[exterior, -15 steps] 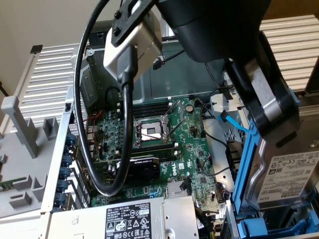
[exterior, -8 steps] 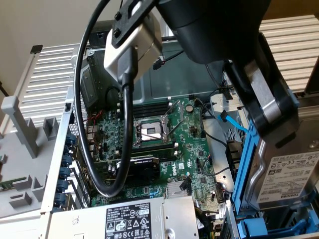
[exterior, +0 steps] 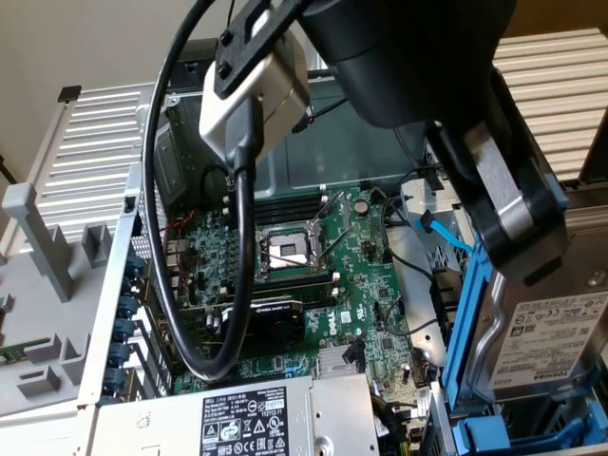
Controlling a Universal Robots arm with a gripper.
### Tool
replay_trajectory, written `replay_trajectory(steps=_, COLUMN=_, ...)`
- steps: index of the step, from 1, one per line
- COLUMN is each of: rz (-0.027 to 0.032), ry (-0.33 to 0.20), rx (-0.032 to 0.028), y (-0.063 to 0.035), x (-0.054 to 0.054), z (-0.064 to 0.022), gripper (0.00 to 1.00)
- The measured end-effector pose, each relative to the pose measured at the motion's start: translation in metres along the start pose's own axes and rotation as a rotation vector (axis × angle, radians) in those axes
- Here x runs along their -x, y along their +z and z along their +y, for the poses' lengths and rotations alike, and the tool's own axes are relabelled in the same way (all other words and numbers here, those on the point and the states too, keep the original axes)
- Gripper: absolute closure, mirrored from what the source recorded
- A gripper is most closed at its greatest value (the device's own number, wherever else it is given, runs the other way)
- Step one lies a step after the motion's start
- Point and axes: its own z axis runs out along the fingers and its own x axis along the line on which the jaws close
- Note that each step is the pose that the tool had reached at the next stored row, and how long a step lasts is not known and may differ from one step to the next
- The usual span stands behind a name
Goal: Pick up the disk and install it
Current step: 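Insert the disk into the insertion slot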
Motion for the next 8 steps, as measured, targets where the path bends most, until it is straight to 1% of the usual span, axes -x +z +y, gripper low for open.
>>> replay_trajectory(steps=8, rz=0.0000, ry=0.000, rx=0.0000, y=0.0025, x=0.0002, z=0.0017, gripper=0.63)
